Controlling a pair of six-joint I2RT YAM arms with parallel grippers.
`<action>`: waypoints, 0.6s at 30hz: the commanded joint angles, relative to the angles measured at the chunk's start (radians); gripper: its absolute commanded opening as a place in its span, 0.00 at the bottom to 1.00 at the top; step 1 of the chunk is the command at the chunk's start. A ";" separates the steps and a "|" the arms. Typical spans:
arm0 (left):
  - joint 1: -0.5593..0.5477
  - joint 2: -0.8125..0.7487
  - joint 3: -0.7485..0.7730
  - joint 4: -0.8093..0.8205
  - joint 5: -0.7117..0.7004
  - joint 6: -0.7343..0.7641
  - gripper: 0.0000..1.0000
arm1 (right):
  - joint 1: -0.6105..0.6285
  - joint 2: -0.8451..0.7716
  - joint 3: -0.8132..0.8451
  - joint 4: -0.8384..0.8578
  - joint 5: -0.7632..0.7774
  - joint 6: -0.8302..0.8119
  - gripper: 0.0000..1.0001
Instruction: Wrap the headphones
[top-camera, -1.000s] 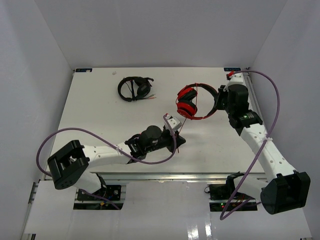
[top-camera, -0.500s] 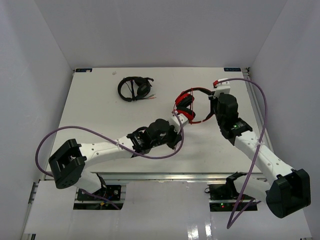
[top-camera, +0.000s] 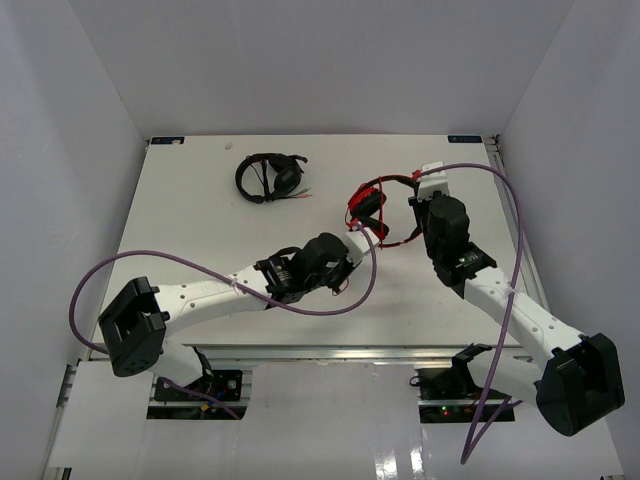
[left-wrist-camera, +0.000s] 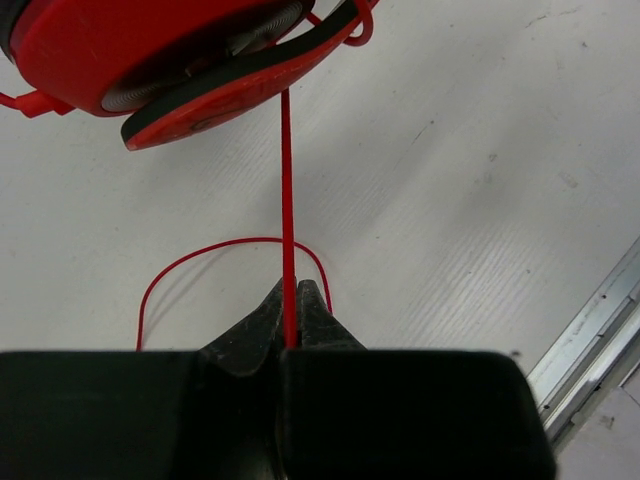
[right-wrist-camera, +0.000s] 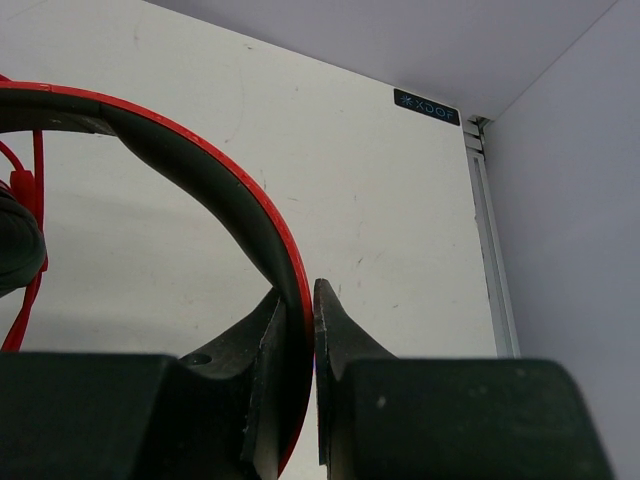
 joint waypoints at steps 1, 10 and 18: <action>-0.012 -0.022 0.048 -0.045 -0.073 0.061 0.03 | -0.001 -0.017 0.001 0.142 0.132 -0.086 0.08; -0.012 -0.029 0.040 -0.055 -0.229 0.158 0.07 | 0.003 -0.001 0.007 0.112 0.119 -0.070 0.08; -0.012 -0.014 -0.001 0.084 -0.397 0.215 0.05 | 0.003 0.007 0.059 0.000 0.061 0.011 0.08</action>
